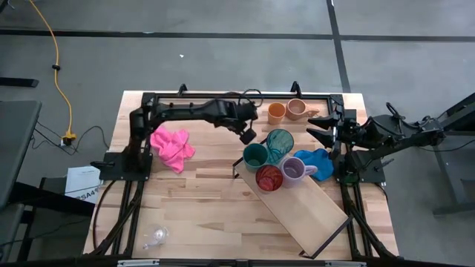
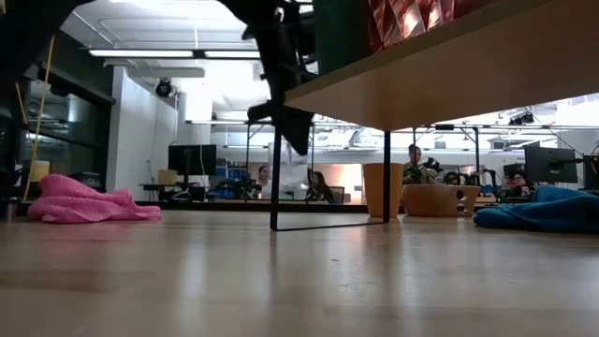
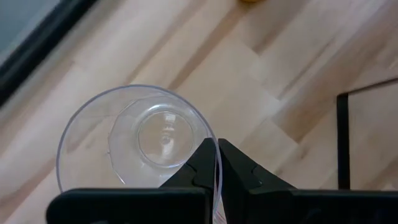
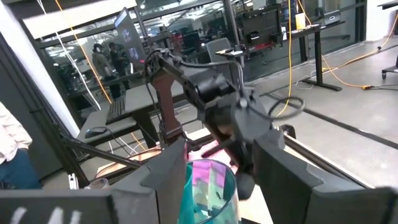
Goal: Stack small to large cups/mugs on shelf
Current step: Put the top transparent mug on the shelf
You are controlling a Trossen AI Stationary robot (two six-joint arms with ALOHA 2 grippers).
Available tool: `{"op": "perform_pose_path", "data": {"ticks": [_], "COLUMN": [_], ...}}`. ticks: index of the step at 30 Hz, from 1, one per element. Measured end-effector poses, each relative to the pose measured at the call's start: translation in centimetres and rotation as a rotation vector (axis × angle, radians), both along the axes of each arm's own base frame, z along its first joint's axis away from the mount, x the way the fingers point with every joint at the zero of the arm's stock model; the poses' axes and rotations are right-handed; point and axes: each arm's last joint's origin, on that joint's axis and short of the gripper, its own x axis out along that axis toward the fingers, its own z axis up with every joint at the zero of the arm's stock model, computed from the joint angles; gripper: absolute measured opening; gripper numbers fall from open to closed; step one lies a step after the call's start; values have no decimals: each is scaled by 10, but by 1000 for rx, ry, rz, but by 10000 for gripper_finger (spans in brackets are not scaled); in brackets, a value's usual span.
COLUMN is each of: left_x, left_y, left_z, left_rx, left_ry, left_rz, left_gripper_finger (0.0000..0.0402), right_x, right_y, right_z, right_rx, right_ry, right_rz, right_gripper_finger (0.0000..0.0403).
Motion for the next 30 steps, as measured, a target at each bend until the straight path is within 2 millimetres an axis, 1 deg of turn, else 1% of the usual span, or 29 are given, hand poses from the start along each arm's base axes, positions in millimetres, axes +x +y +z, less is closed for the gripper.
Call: {"op": "perform_pose_path", "data": {"ticks": [5, 11, 15, 22, 30], "left_x": [8, 13, 14, 17, 21], "left_y": [-5, -7, -7, -7, -6], "left_z": [-15, -14, -16, -37, -36], "left_rx": [-51, -68, -71, -115, -101], "left_ry": [14, -40, -31, 33, -2], "left_rz": [-30, -71, -85, -142, -162], "left_gripper_finger": [0, 0, 0, 0, 0], "right_x": [0, 0, 0, 0, 0], "right_y": [0, 0, 0, 0, 0], "right_z": [0, 0, 0, 0, 0], "right_rx": [0, 1, 1, 8, 8], "right_ry": [-1, -2, -4, -6, -6], "right_rz": [0, 0, 0, 0, 0], "right_gripper_finger": [177, 177, 177, 177, 177]}}
